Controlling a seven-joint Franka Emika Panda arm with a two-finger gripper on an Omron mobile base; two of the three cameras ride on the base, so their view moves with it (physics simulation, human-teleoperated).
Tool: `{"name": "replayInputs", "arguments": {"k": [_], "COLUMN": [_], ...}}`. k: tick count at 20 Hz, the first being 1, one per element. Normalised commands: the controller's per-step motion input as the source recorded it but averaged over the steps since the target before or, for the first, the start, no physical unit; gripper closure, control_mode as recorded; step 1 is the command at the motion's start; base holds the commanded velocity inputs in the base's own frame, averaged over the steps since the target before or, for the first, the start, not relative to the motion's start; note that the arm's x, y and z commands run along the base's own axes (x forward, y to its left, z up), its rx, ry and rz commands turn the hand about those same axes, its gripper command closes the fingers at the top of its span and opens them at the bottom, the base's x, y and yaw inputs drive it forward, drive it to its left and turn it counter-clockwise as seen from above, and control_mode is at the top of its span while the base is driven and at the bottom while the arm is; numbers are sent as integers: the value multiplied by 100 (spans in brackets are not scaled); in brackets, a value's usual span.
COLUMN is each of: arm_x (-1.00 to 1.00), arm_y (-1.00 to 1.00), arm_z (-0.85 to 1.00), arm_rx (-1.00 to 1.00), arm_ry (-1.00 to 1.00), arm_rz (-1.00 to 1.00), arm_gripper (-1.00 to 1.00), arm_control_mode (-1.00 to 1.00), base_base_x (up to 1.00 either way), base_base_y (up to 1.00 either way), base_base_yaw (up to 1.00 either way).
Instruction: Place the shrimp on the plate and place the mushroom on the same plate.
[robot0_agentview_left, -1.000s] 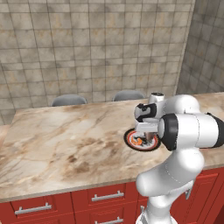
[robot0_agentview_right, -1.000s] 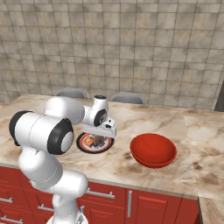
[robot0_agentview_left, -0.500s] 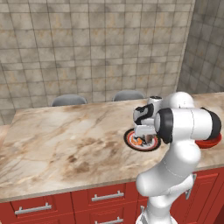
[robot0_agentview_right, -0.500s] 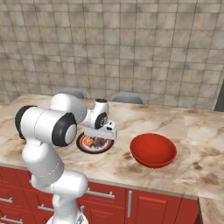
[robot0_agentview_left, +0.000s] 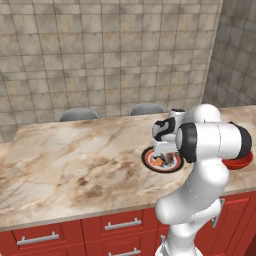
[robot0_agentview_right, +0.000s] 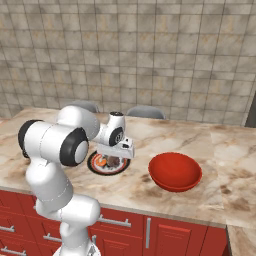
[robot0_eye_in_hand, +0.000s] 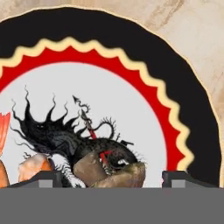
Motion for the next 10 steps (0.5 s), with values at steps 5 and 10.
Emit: {"name": "replayInputs", "arguments": {"k": [5,10], "arm_x": [1,-1], "arm_y": [8,0], "arm_z": [21,61], "arm_rx": [0,0], "arm_ry": [0,-6], "arm_rz": [0,0], "arm_gripper": [-100,-100], "arm_control_mode": [-100,-100], "base_base_x": [0,0], "base_base_y": [0,0], "base_base_yaw": [0,0]}}
